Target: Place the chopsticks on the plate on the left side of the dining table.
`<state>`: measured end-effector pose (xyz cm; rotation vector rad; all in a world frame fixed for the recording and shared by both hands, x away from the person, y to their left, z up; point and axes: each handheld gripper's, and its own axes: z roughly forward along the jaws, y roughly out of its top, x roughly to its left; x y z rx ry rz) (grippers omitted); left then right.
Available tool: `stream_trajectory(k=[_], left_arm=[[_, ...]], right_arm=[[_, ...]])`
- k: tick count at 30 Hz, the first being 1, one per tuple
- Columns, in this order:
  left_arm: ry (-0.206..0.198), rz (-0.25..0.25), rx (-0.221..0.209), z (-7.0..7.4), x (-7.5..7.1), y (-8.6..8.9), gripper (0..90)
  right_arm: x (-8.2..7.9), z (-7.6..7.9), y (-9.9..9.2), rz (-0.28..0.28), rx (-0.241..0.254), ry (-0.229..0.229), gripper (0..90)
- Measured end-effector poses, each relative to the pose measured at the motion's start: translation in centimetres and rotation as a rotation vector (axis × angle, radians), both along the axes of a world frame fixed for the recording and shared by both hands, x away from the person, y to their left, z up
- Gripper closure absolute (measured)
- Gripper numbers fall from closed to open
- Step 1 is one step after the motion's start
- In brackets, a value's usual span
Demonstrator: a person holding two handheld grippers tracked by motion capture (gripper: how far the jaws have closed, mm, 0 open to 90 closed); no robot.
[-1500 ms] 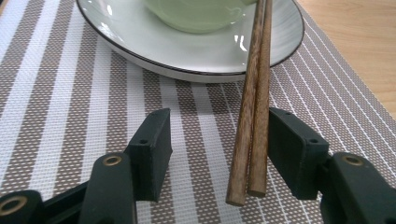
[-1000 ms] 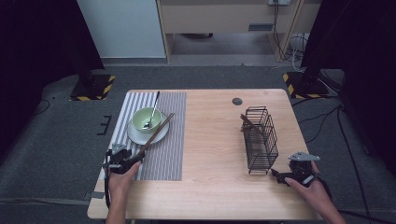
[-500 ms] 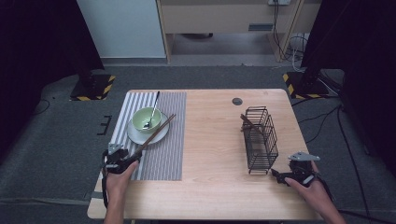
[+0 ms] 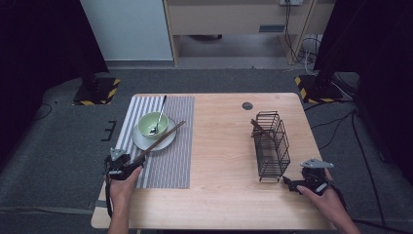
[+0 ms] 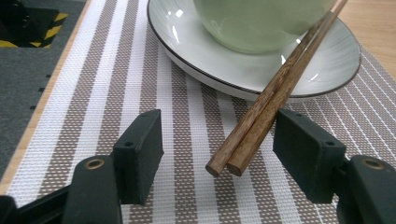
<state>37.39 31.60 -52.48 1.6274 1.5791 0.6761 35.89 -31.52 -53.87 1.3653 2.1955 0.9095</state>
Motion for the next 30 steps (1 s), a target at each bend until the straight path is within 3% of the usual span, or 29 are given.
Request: stream_trajectory(k=[11, 22, 30], left_arm=[[0.006, 0.014, 0.025, 0.3, -1.3, 0.5, 32.0], [0.027, 0.022, 0.079, -0.2, -0.4, 0.2, 34.8], [0.022, 0.040, 0.070, 0.1, -0.5, 0.4, 34.8]], right_arm=[[0.1, 0.0, 0.0, 0.002, 0.000, -0.003, 0.4], [-0.1, 0.0, -0.1, 0.011, 0.001, -0.001, 0.4], [-0.1, 0.0, -0.1, 0.012, 0.001, -0.001, 0.4]])
